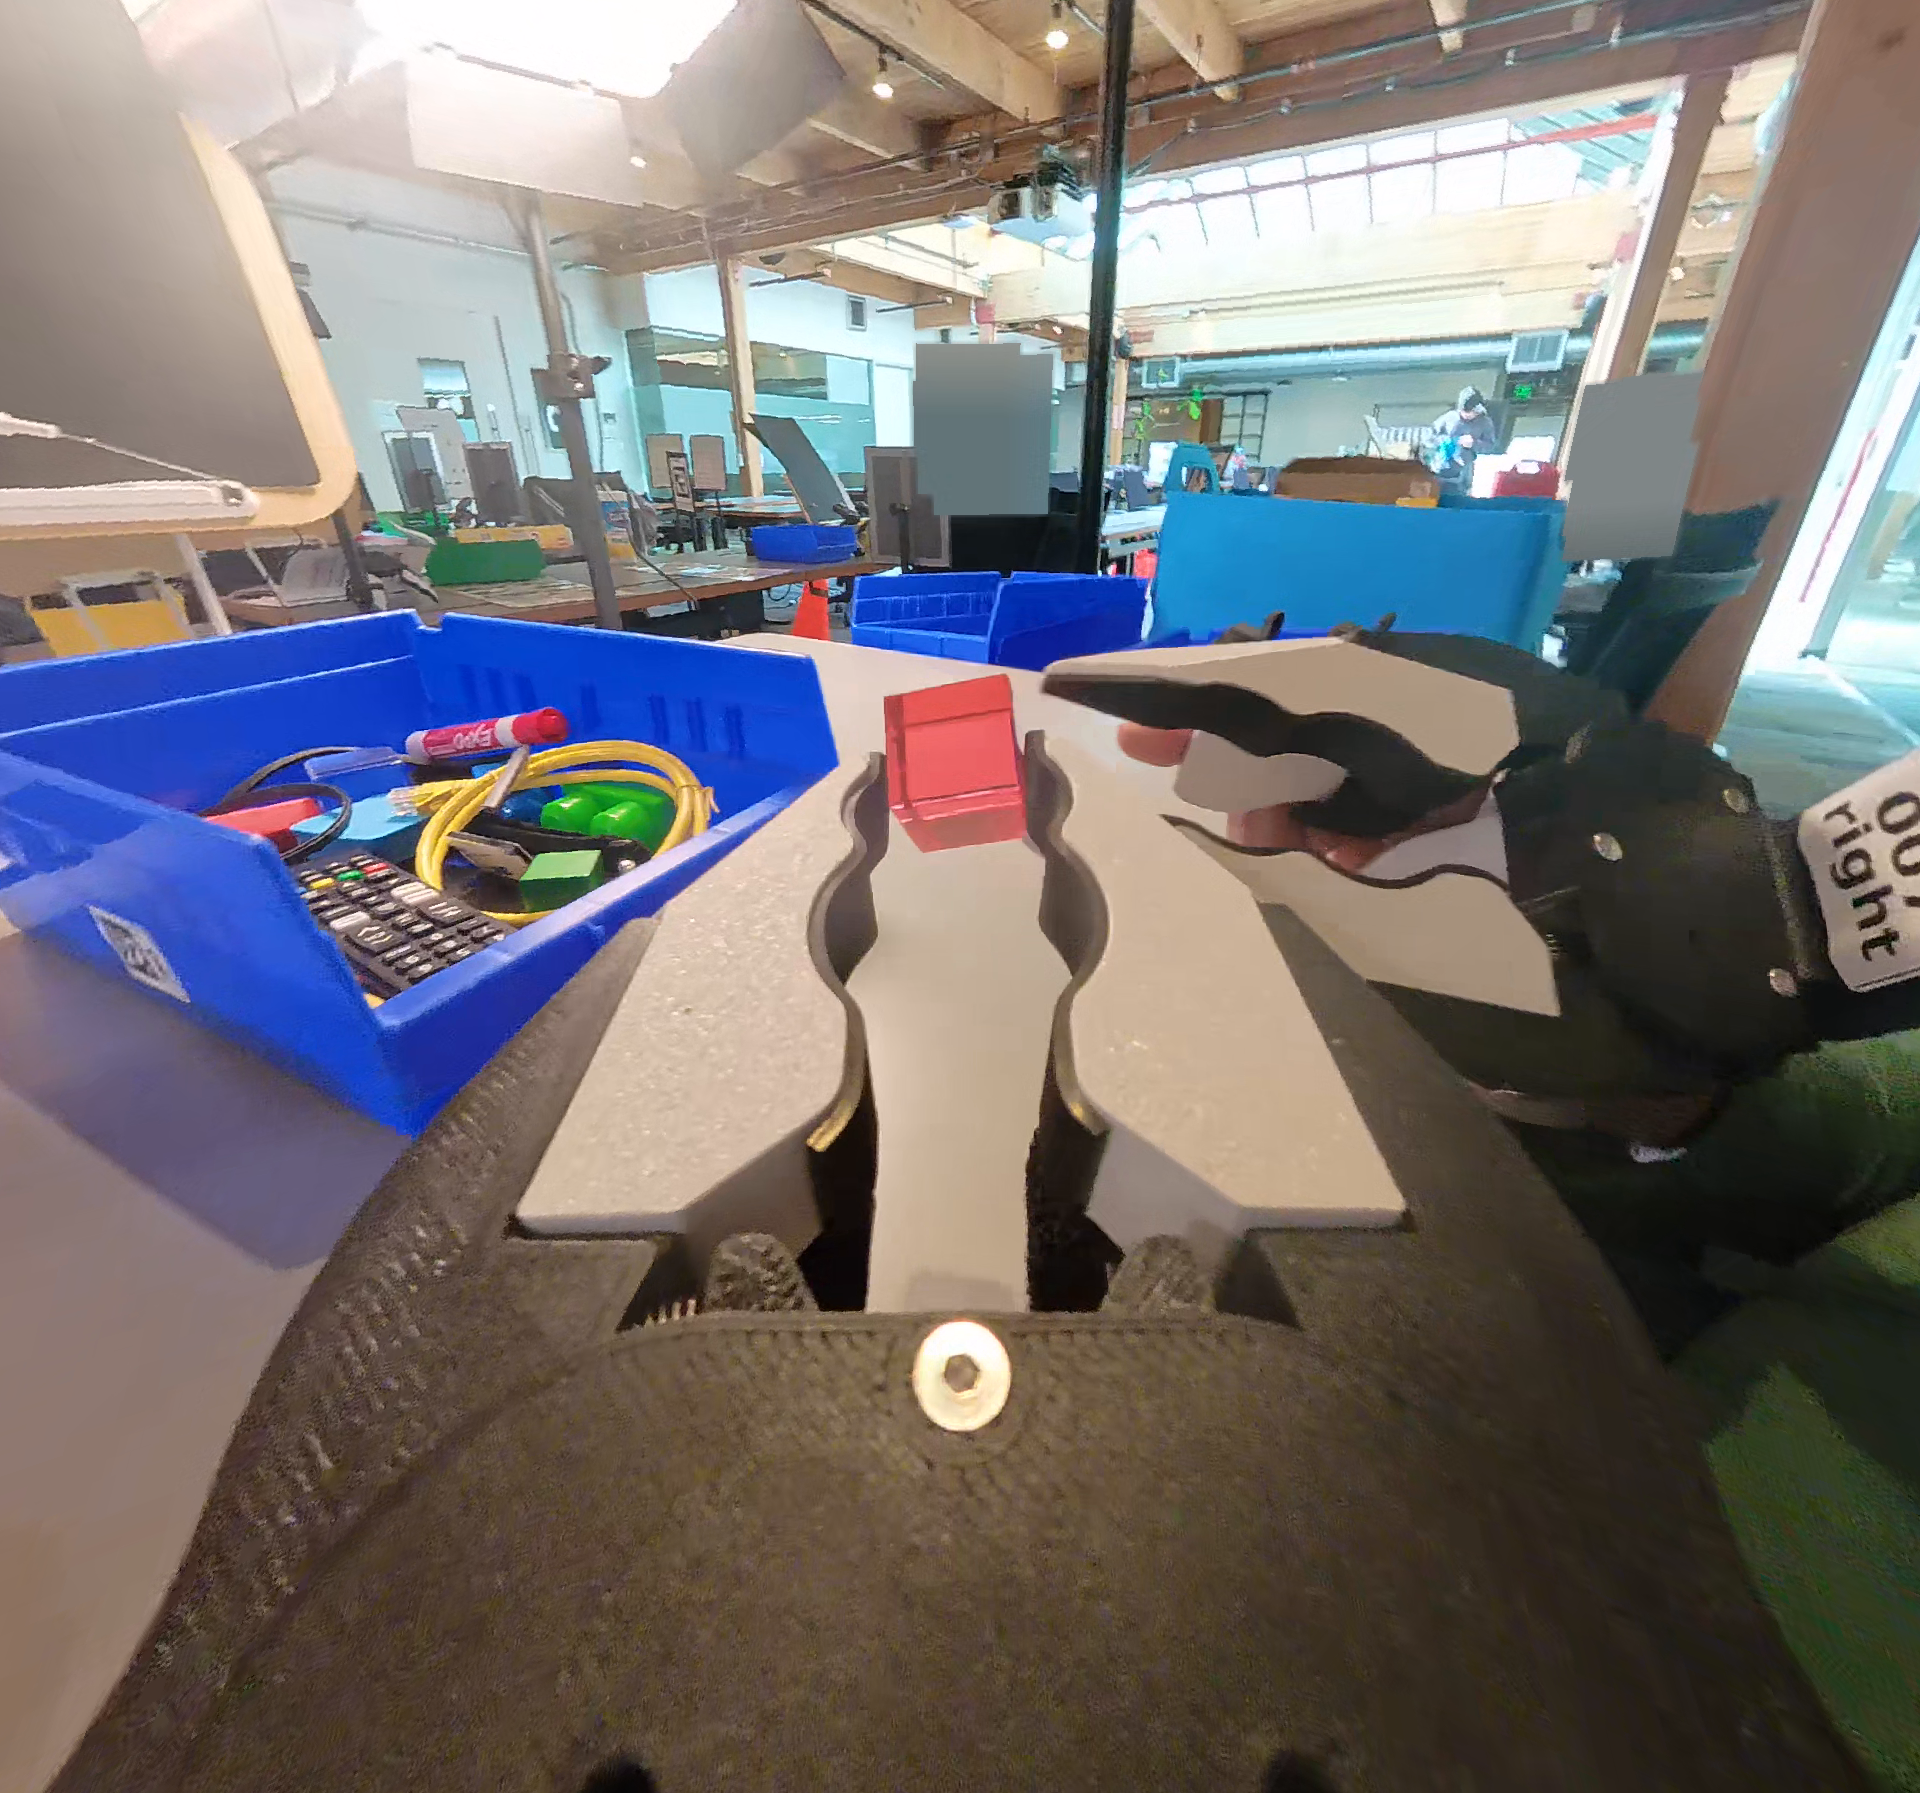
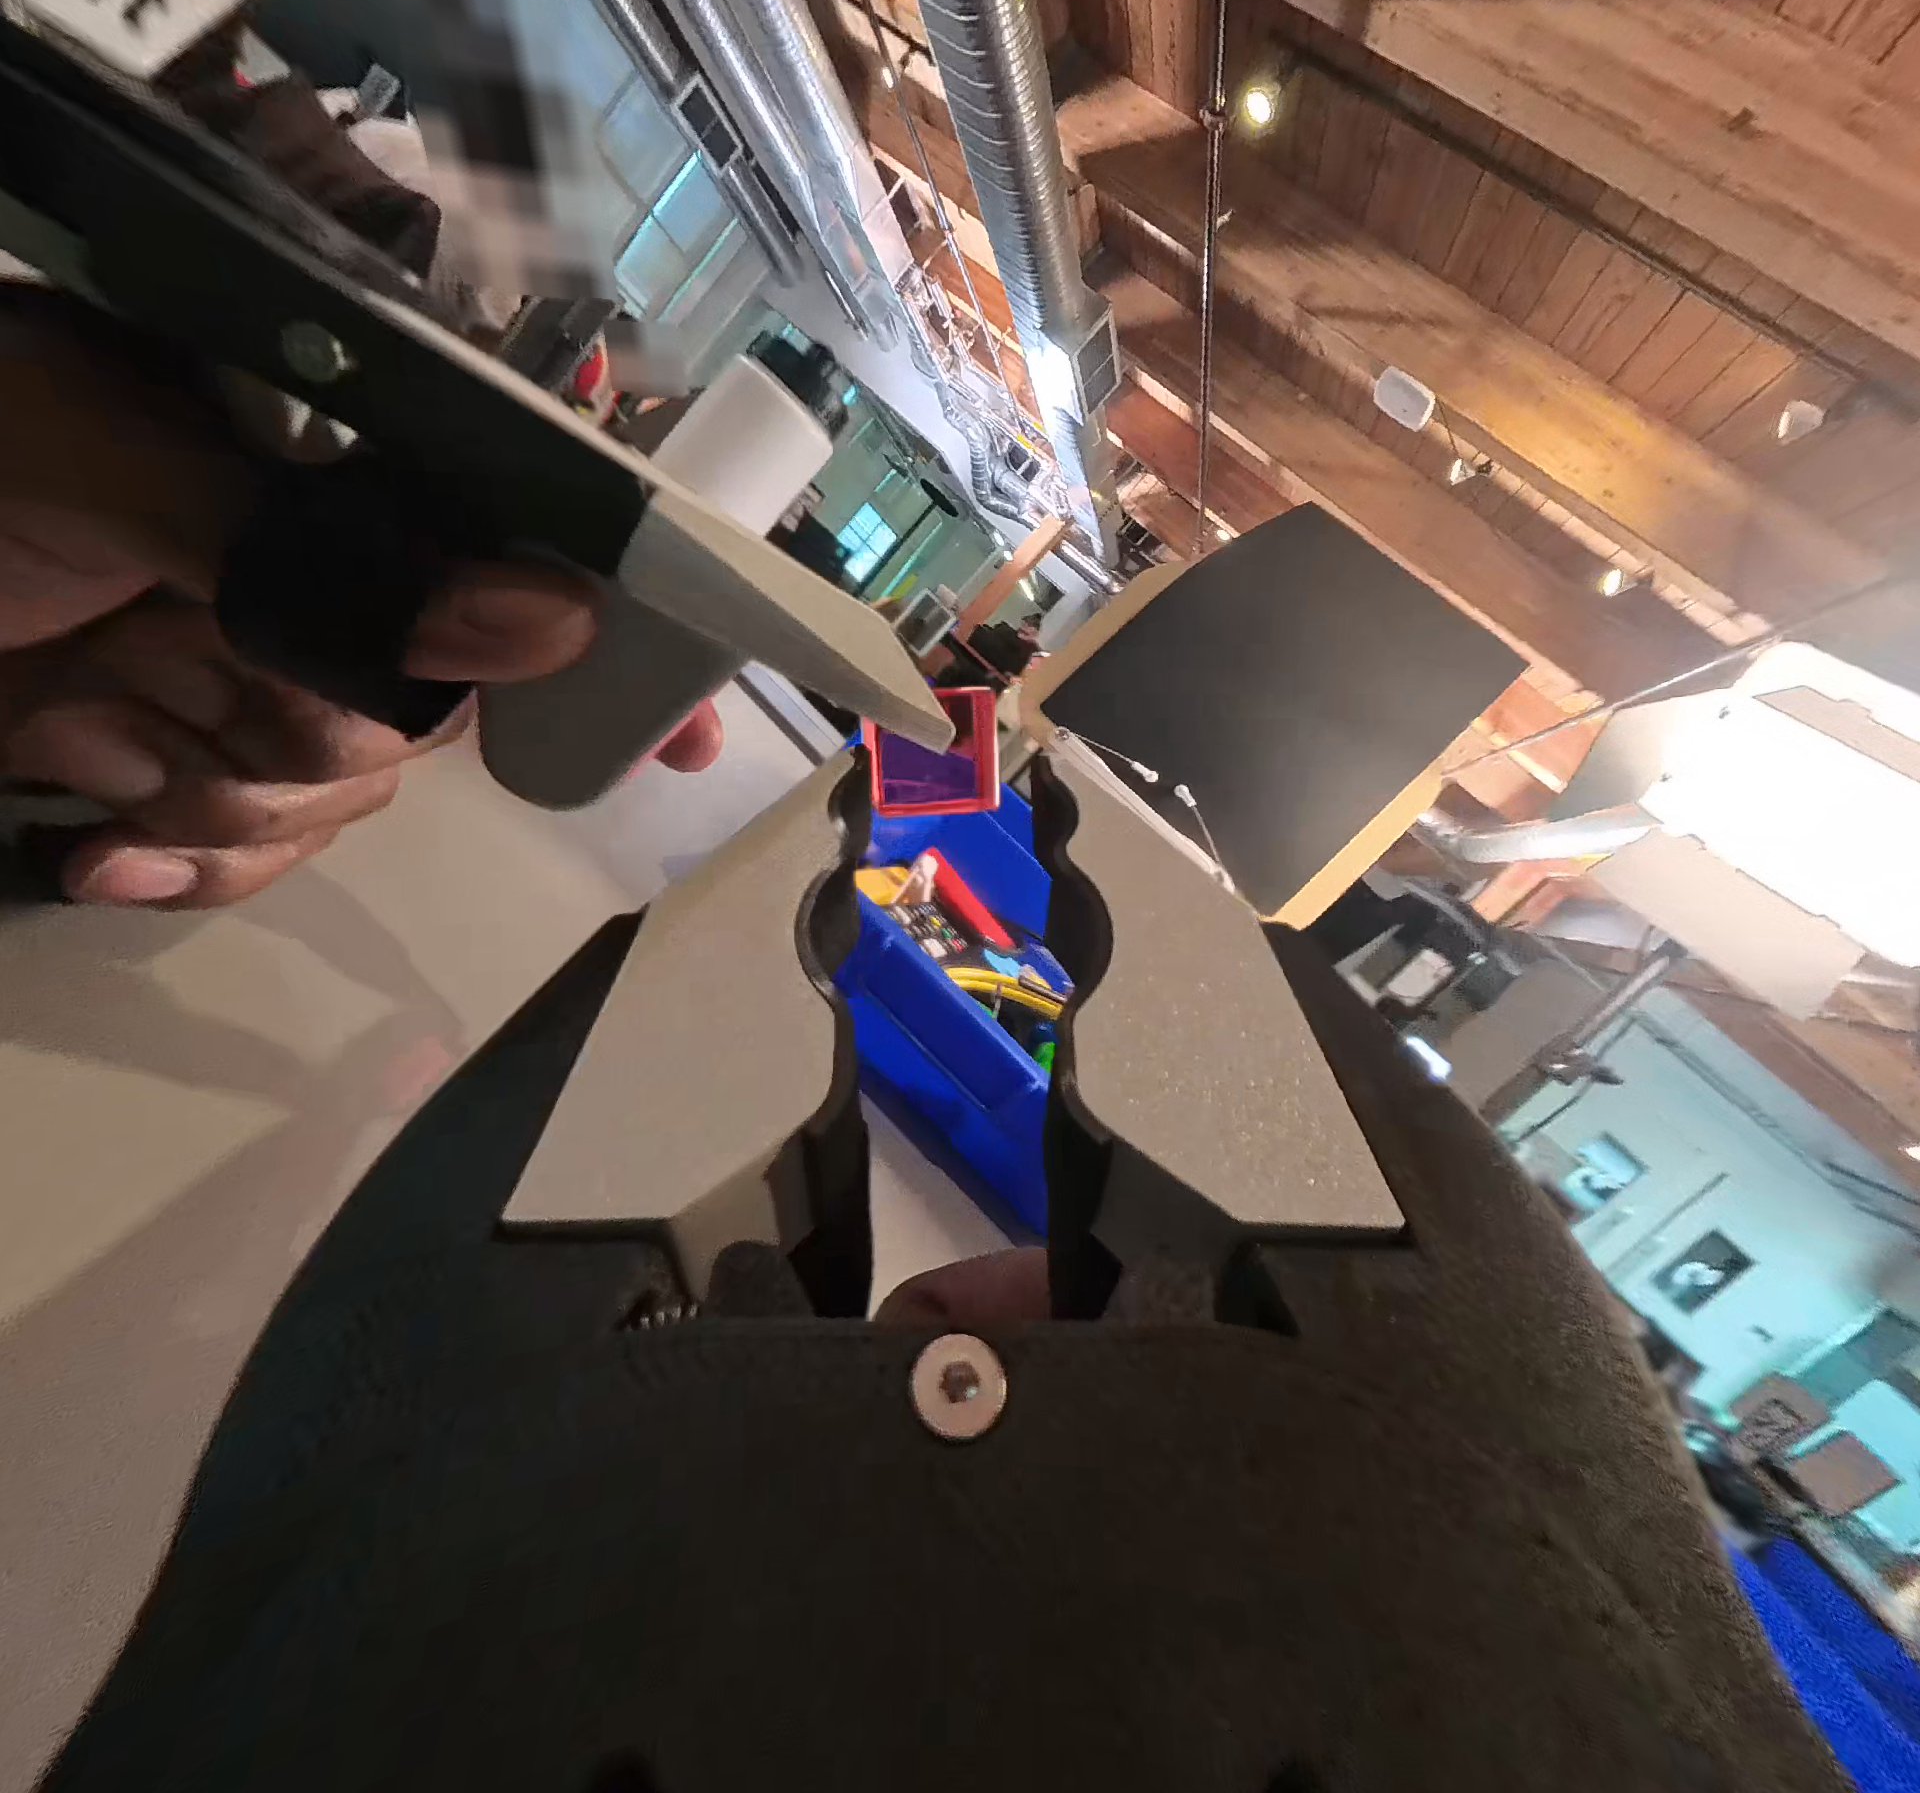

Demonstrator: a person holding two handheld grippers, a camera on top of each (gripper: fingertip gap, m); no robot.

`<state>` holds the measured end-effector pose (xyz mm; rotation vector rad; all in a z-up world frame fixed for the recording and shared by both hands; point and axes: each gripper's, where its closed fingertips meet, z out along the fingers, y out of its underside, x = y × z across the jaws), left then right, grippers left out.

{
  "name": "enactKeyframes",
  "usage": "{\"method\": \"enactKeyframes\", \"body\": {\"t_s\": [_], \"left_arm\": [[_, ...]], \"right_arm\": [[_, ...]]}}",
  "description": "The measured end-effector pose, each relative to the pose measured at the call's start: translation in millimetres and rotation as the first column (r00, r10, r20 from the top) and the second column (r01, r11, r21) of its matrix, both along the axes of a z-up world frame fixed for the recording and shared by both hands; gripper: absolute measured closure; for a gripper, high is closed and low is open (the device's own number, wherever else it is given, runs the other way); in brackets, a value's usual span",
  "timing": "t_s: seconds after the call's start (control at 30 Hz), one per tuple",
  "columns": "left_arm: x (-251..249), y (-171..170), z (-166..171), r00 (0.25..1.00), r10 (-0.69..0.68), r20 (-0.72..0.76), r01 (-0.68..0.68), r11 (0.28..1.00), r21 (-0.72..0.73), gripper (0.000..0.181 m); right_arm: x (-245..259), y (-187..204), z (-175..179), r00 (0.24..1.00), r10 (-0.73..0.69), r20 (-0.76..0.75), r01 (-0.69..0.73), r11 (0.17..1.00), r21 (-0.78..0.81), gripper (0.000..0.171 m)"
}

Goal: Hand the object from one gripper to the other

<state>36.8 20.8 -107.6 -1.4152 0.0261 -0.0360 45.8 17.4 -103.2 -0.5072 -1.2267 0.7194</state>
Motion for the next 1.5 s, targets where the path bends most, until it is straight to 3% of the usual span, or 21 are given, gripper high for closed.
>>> {"method": "enactKeyframes", "body": {"t_s": [0.13,0.3,0.4,0.5,0.6,0.73,0.83,0.93,1.03,1.13,1.27,1.5], "left_arm": [[-7.4,-6.9,12.3,0.972,-0.091,0.217,0.067,0.991,0.115,0.155],[-9.3,-8.1,23.1,0.832,-0.277,0.480,0.136,0.942,0.308,0.155],[2.9,-1.0,21.8,0.798,-0.336,0.501,0.194,0.929,0.314,0.155],[17.5,7.6,16.8,0.819,-0.343,0.459,0.250,0.935,0.252,0.155],[32.1,12.6,13.1,0.818,-0.377,0.434,0.318,0.926,0.205,0.156],[32.5,15.3,10.3,0.784,-0.406,0.469,0.357,0.914,0.194,0.156],[34.3,15.6,11.0,0.771,-0.426,0.473,0.379,0.904,0.196,0.156],[35.2,16.3,15.0,0.758,-0.443,0.478,0.382,0.896,0.226,0.147],[34.0,16.4,19.3,0.753,-0.449,0.482,0.369,0.893,0.256,0.134],[36.6,14.0,21.6,0.743,-0.470,0.477,0.383,0.882,0.274,0.132],[42.5,10.3,24.7,0.707,-0.520,0.480,0.422,0.854,0.305,0.132],[53.7,9.7,23.9,0.760,-0.512,0.399,0.431,0.858,0.280,0.136]], "right_arm": [[1.2,-4.4,1.6,0.995,0.100,0.023,-0.096,0.988,-0.120,0.131],[0.4,-9.2,0.1,0.995,0.100,0.025,-0.097,0.991,-0.090,0.128],[1.0,-8.3,1.4,0.995,0.097,0.015,-0.095,0.991,-0.096,0.127],[3.3,-3.3,5.3,0.997,0.080,-0.012,-0.081,0.991,-0.110,0.121],[8.6,0.5,11.6,0.996,0.066,-0.059,-0.072,0.990,-0.117,0.125],[9.4,10.4,11.7,0.998,0.017,-0.065,-0.025,0.992,-0.126,0.144],[11.1,11.4,13.2,0.997,0.026,-0.069,-0.036,0.989,-0.145,0.144],[15.7,21.5,18.0,0.995,0.059,-0.084,-0.079,0.962,-0.262,0.144],[21.8,27.9,21.8,0.971,0.214,-0.109,-0.240,0.851,-0.467,0.145],[28.7,22.7,26.6,0.881,0.438,-0.178,-0.443,0.636,-0.631,0.145],[32.0,17.7,27.3,0.772,0.591,-0.236,-0.538,0.408,-0.738,0.145],[32.2,7.9,24.7,0.701,0.673,-0.237,-0.552,0.302,-0.777,0.145]]}}
